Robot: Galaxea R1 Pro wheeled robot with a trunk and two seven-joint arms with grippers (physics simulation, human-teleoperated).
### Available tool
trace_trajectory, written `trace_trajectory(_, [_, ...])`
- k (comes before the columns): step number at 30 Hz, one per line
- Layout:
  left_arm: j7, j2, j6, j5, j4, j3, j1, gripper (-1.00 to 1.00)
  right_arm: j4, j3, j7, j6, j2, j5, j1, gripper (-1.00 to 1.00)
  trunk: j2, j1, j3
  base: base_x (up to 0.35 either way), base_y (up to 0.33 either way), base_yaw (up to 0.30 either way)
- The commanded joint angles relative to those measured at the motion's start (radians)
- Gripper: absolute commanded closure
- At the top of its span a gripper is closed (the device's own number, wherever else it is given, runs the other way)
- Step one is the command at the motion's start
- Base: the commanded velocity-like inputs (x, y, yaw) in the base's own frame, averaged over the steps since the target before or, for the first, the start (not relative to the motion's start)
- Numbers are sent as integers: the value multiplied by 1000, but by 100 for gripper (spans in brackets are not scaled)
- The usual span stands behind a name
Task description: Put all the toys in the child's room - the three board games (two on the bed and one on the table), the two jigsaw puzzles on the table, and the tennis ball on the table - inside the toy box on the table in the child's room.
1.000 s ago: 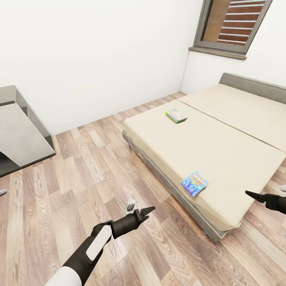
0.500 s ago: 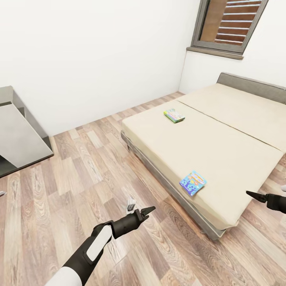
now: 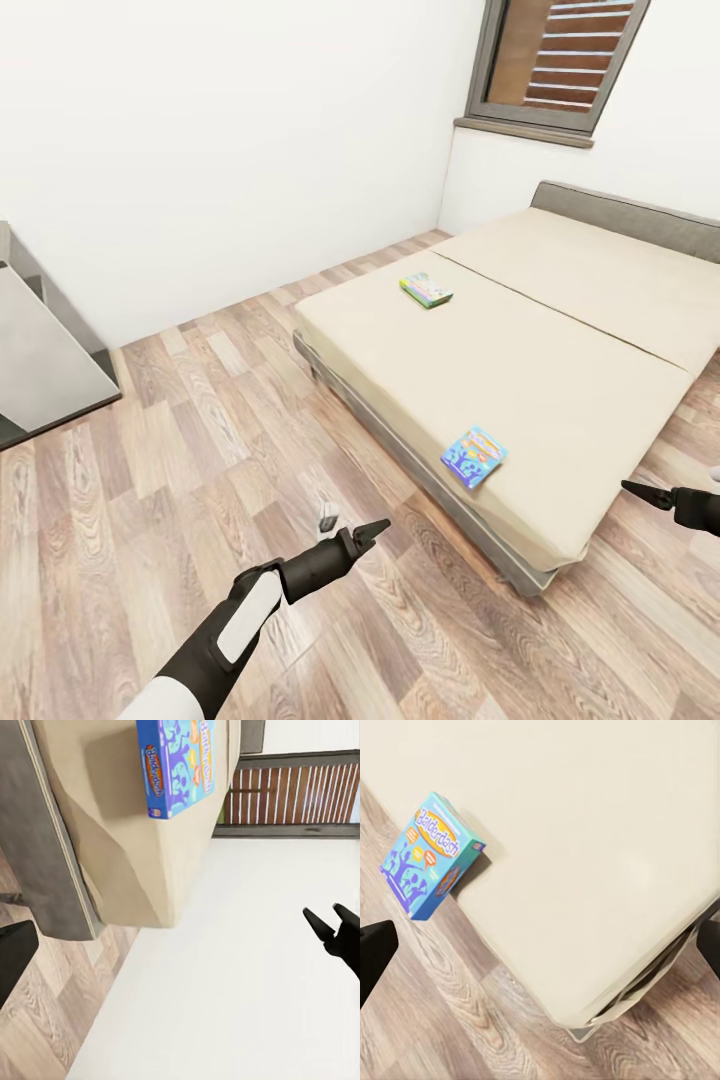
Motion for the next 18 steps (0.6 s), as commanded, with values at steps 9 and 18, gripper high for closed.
trace_trajectory(9, [-52, 1, -6, -49, 1, 1, 2, -100, 0, -1, 2, 7, -1, -2, 0, -100, 0, 0, -1, 0, 0, -18])
trace_trajectory(18, [-69, 0, -11, -73, 1, 2, 3, -100, 0, -2, 2, 7, -2, -2, 0, -100, 0, 0, -1, 0, 0, -5])
